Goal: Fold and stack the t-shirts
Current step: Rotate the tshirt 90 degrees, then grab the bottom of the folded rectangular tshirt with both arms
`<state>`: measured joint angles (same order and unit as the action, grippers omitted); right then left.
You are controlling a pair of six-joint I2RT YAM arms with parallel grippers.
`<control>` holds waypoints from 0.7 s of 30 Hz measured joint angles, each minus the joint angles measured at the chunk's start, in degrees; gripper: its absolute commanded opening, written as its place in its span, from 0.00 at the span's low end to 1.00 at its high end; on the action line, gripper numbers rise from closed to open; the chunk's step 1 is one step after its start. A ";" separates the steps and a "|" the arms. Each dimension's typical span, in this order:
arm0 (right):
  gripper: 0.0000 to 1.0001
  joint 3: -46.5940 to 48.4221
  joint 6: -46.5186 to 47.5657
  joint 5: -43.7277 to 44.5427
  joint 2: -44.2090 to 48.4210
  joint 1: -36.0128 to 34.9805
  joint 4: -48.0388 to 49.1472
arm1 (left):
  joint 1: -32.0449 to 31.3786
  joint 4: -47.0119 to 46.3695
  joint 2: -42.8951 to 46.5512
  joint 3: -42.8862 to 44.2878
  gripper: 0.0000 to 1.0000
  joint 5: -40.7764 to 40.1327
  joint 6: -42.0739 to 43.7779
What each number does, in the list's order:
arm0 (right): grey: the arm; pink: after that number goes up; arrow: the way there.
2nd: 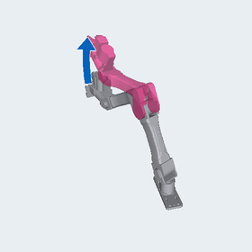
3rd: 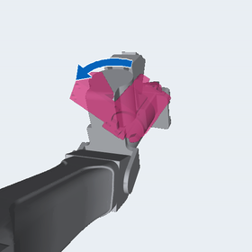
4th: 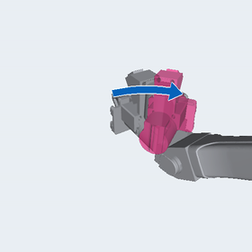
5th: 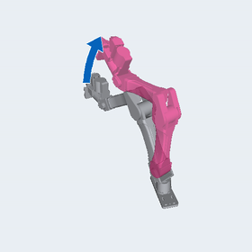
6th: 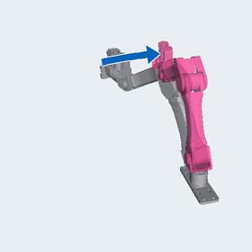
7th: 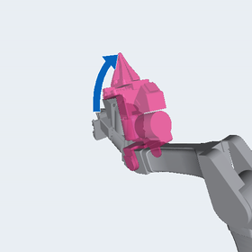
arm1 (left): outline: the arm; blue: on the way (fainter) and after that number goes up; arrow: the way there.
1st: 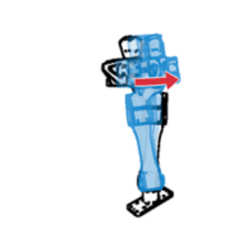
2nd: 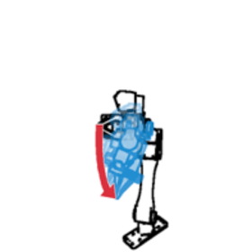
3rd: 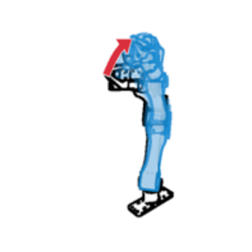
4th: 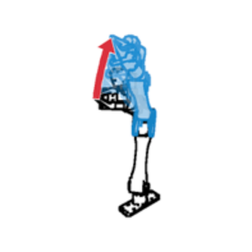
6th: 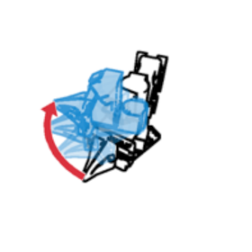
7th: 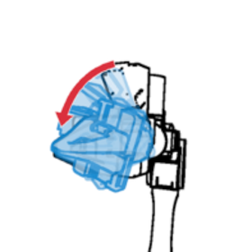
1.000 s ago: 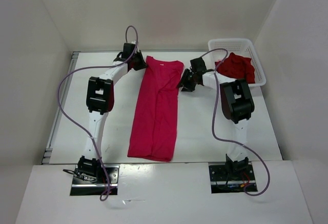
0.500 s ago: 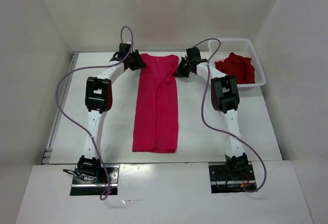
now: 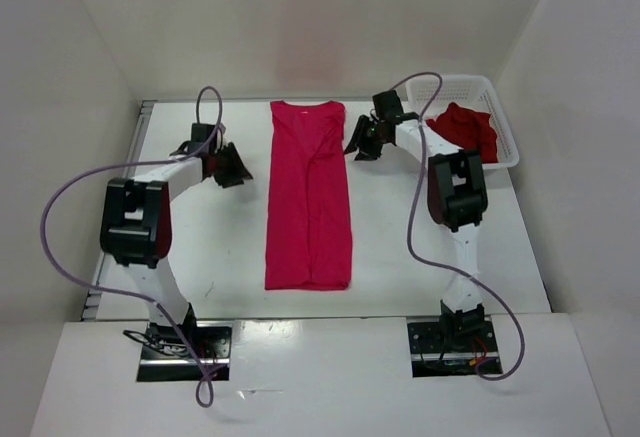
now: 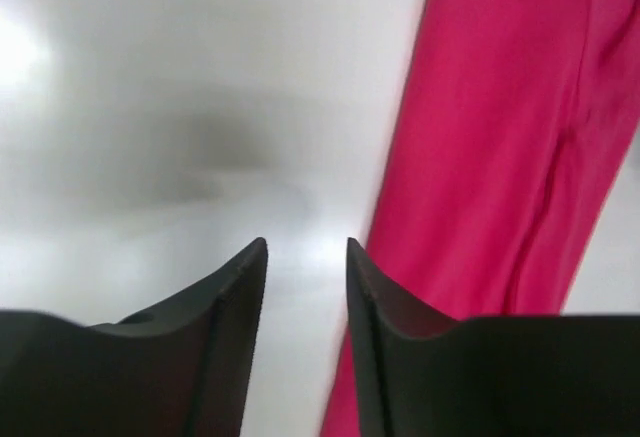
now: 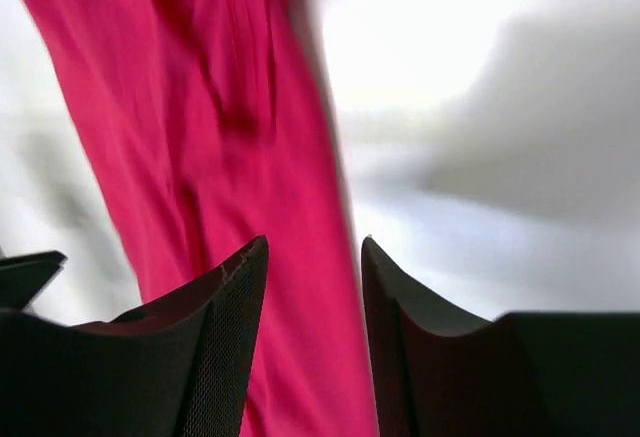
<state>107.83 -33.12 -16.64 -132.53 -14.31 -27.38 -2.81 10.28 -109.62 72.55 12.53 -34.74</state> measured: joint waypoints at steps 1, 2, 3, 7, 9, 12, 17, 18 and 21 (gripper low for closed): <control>0.46 -4.92 0.04 -0.04 3.74 0.00 0.11 | -0.31 0.20 3.48 -4.13 0.39 0.68 0.11; 0.44 -10.12 0.00 -0.09 8.02 -0.02 0.94 | -0.66 1.09 6.82 -7.78 0.39 1.25 0.09; 0.40 -16.04 -0.26 -0.15 12.63 -0.35 2.16 | -1.18 2.08 9.68 -10.75 0.39 1.88 0.07; 0.37 -35.08 -2.21 -0.17 30.91 -1.88 4.37 | -4.46 7.45 19.80 -19.45 0.41 3.04 -0.13; 0.37 -44.09 -3.78 -0.28 39.50 -3.89 6.54 | -5.25 10.73 25.18 -22.91 0.43 3.30 -1.03; 0.41 -54.99 -7.23 -0.44 49.44 -8.17 7.28 | -5.05 15.85 33.07 -26.71 0.45 2.99 -4.09; 0.46 -69.55 -14.25 -0.59 60.46 -14.67 7.17 | -5.35 16.35 41.07 -32.06 0.45 8.41 -8.11; 0.47 -71.60 -15.61 -0.74 62.05 -15.50 7.04 | -5.88 16.15 41.83 -34.05 0.45 9.29 -9.03; 0.50 -75.41 -19.63 -0.94 65.02 -18.32 7.17 | -8.55 15.96 43.28 -40.54 0.50 10.67 -11.06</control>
<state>32.42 -52.75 -17.58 -67.51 -32.62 -20.21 -11.35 26.24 -66.35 32.01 23.20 -45.80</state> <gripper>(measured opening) 0.478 0.464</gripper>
